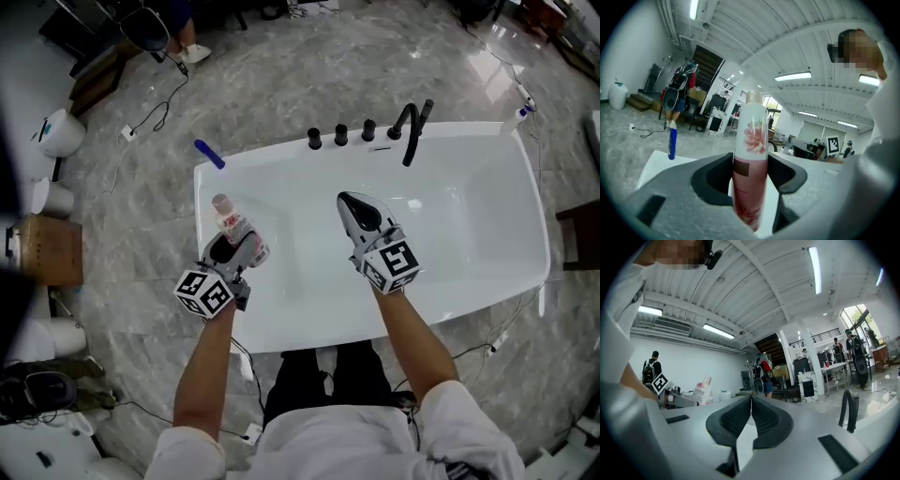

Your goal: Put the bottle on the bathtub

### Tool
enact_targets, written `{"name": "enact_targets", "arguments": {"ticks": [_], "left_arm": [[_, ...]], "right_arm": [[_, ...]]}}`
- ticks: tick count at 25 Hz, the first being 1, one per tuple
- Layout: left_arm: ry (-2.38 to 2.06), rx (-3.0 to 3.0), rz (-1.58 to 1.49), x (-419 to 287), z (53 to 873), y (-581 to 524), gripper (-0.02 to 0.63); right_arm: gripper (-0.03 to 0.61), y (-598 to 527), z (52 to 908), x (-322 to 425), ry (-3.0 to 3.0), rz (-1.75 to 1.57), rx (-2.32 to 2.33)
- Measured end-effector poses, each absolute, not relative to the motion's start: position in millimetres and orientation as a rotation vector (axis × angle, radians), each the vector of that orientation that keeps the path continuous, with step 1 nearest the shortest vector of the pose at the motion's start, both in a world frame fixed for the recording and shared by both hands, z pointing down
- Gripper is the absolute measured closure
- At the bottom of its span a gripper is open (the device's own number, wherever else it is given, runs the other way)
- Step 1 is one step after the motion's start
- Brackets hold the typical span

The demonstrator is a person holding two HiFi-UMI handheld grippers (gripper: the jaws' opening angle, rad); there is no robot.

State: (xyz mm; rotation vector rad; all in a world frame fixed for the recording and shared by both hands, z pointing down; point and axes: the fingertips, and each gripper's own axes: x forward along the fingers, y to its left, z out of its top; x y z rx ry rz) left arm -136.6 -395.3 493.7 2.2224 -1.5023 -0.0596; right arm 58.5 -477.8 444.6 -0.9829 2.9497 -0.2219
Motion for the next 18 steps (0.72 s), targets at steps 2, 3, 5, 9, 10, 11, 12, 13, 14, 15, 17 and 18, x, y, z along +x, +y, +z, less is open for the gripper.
{"name": "enact_targets", "arguments": {"ticks": [2,3,5,9,10,11,12,13,14,15,17,18], "left_arm": [[-1.522,2.256,-0.043,-149,507,-418,0.387],[-1.536,2.259,-0.053,-155,514,-428,0.387],[-1.568,2.250,-0.079,-165,530,-448,0.387],[-1.610,2.251,-0.104,-182,560,-485,0.387],[-1.622,2.253,-0.109,-186,567,-493,0.387],[-1.635,2.253,-0.113,-190,574,-501,0.387],[-1.647,2.252,-0.115,-194,581,-508,0.387],[-1.658,2.251,-0.113,-198,588,-516,0.387],[-1.669,2.250,-0.111,-201,594,-523,0.387],[-1.677,2.251,-0.107,-204,600,-531,0.387],[-1.686,2.265,-0.097,-207,610,-546,0.387],[-1.688,2.277,-0.089,-207,614,-553,0.387]], "right_arm": [[0.561,-491,460,44,2.966,-0.211,-1.013],[0.561,-497,469,35,2.983,-0.207,-1.016],[0.561,-505,491,18,3.033,-0.190,-1.001],[0.561,-526,532,-17,3.126,-0.152,-0.953],[0.563,-533,541,-25,3.138,-0.159,-0.947],[0.561,-540,549,-32,3.146,-0.175,-0.946],[0.562,-548,558,-39,3.152,-0.194,-0.947],[0.563,-556,566,-46,3.157,-0.207,-0.949],[0.563,-562,575,-52,3.164,-0.210,-0.955],[0.563,-569,584,-56,3.172,-0.203,-0.966],[0.562,-582,600,-61,3.179,-0.188,-0.997],[0.562,-588,608,-63,3.179,-0.192,-1.009]]}}
